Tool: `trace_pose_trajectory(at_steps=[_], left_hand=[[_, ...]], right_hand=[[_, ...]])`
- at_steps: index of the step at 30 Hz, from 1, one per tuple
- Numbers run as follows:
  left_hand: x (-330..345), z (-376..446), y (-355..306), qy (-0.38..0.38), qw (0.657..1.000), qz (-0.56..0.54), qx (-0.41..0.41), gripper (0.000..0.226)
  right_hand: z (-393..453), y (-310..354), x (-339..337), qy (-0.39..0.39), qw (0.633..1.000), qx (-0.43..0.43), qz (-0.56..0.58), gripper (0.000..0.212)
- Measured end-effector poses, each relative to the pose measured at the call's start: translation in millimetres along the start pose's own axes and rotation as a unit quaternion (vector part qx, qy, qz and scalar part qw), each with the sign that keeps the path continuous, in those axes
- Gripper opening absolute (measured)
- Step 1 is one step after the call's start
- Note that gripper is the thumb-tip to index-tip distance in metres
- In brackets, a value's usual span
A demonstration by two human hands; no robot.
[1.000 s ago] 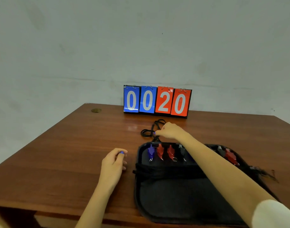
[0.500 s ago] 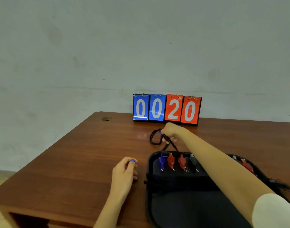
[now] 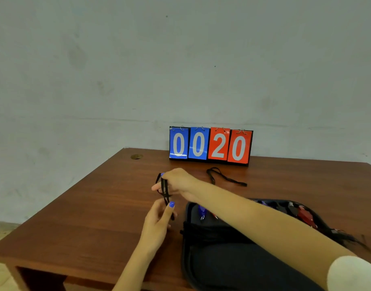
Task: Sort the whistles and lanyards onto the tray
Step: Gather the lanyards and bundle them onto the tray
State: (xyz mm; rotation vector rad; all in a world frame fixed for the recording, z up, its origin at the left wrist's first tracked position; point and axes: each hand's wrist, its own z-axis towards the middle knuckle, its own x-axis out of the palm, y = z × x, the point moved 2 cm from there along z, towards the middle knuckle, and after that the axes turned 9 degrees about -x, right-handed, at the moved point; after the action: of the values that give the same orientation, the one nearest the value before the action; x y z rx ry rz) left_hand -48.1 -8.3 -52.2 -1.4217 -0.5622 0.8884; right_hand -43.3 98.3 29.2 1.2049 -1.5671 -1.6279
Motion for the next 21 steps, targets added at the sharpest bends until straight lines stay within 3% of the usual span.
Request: trace_pose_trajectory(at_steps=[2, 5, 8, 12, 16, 21], left_hand=[[1.1, -0.2, 3.2, 0.008, 1.000, 0.021, 0.003, 0.020], [-0.5, -0.1, 1.9, -0.014, 0.999, 0.030, -0.021, 0.034], [-0.9, 0.9, 1.6, -0.014, 0.999, 0.025, -0.032, 0.036], [-3.9, 5.8, 3.6, -0.029, 0.993, -0.068, -0.088, 0.030], [-2.9, 15.7, 8.3, -0.051, 0.971, -0.117, -0.201, 0.037], [-0.4, 1.7, 7.5, -0.002, 0.998, -0.006, -0.061, 0.042]], right_hand=[[-5.3, -2.5, 6.2, 0.018, 0.999, 0.007, 0.047, 0.034], [-6.7, -0.7, -2.7, -0.026, 0.975, 0.022, 0.219, 0.013], [-7.0, 6.5, -18.1, -0.026, 0.940, 0.030, 0.338, 0.017], [-10.0, 22.0, -58.7, -0.045, 0.912, -0.022, 0.407, 0.004], [-21.3, 24.3, -108.8, -0.091, 0.893, -0.079, 0.434, 0.010], [-52.4, 4.8, -167.9, -0.137, 0.877, -0.104, 0.449, 0.014]])
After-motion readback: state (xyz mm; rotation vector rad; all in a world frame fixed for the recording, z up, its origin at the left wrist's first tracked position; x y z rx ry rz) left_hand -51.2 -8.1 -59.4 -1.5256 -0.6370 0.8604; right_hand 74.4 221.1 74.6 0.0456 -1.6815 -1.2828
